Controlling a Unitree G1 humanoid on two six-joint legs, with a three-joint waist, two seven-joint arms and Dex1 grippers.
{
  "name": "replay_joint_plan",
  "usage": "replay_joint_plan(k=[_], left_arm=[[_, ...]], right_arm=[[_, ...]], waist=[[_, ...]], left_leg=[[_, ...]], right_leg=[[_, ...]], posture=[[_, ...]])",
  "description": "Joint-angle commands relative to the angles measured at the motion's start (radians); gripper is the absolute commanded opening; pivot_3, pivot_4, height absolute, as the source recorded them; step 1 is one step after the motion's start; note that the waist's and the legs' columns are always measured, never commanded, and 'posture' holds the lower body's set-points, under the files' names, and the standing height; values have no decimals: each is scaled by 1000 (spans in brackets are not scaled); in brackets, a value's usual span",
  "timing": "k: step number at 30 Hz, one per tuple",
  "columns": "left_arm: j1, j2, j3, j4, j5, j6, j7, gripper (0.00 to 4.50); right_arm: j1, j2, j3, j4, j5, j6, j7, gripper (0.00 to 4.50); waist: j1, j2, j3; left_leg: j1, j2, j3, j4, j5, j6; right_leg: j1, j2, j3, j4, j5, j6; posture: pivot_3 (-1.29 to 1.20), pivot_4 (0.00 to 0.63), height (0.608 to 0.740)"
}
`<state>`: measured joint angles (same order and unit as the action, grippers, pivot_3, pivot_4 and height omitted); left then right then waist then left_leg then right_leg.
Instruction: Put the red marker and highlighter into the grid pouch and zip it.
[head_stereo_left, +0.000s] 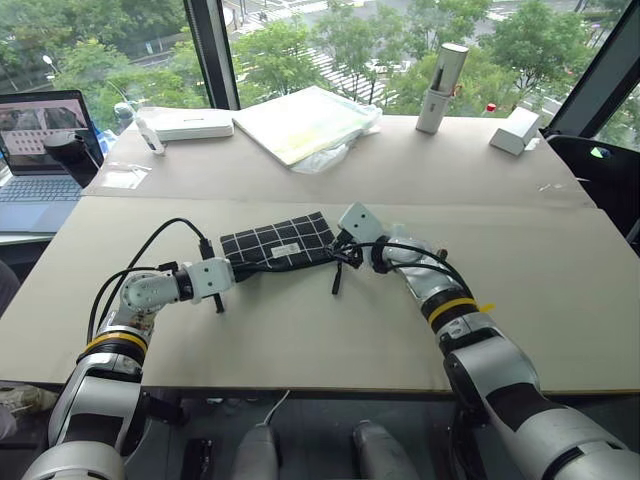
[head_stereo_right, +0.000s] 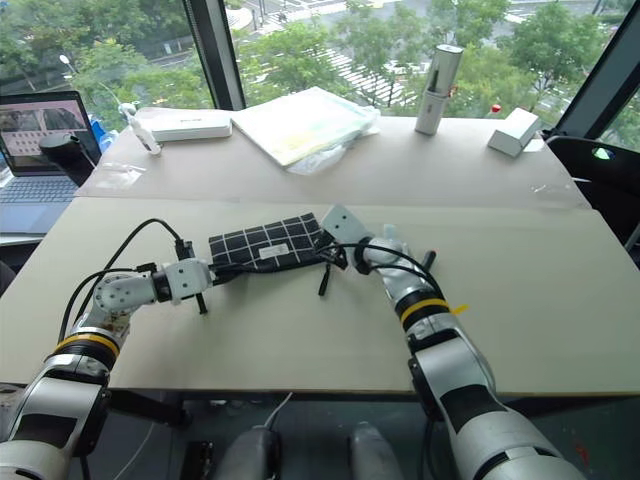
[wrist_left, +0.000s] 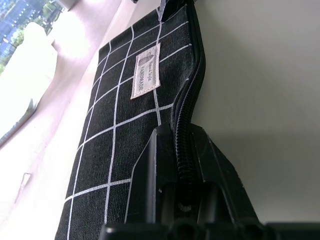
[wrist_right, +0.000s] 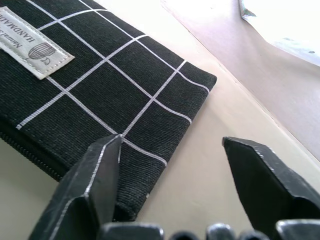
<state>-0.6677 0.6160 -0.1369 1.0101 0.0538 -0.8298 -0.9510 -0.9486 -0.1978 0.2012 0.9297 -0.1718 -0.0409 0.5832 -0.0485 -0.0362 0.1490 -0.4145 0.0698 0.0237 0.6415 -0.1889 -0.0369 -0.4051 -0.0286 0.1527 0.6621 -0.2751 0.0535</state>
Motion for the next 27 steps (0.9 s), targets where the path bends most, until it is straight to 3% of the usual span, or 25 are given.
replay_joint_plan(k=[1,7,11,14,16,22,27], left_arm=[[25,-10,-11,1,6,32,-25,0],[27,-17,-6,-17,-12,60,-62,0],[28,-37,29,-69,-85,169,-112,0],[27,-59,86,-156,-183,327,-140,0],[34,-57,106,-225,-210,411,-135,0],[69,-45,142,-428,-252,620,-101,0],[93,-33,150,-513,-249,699,-89,0]], right_arm=[[-6,1,-23,23,23,10,11,4491],[-107,2,-294,-35,326,165,92,4491],[-98,-60,-376,-184,467,301,210,4491],[18,-122,-359,-438,547,417,323,4491],[104,-152,-318,-563,536,472,320,4491],[286,-170,-224,-775,473,603,195,4491],[305,-119,-182,-773,420,647,64,4491]], waist=[[0,0,0],[-1,2,2],[2,3,3],[5,4,3],[4,3,3],[-2,4,3],[-6,4,3]], left_leg=[[0,0,0,0,0,0],[-1,0,0,0,0,0],[-2,0,0,-1,0,0],[-4,0,-2,-1,-1,2],[-10,0,-7,0,-1,2],[-22,-1,-9,1,0,0],[-22,-1,-10,1,0,0]], right_leg=[[0,0,0,0,0,0],[-1,0,0,0,0,0],[-1,0,0,-1,0,0],[-1,0,-1,-4,-1,0],[-3,0,-4,-5,-1,0],[-19,1,-3,2,0,0],[-19,2,-4,1,0,0]], posture=[[0,150,738],[0,150,738],[0,150,738],[0,150,738],[0,150,738],[0,150,738],[0,150,738]])
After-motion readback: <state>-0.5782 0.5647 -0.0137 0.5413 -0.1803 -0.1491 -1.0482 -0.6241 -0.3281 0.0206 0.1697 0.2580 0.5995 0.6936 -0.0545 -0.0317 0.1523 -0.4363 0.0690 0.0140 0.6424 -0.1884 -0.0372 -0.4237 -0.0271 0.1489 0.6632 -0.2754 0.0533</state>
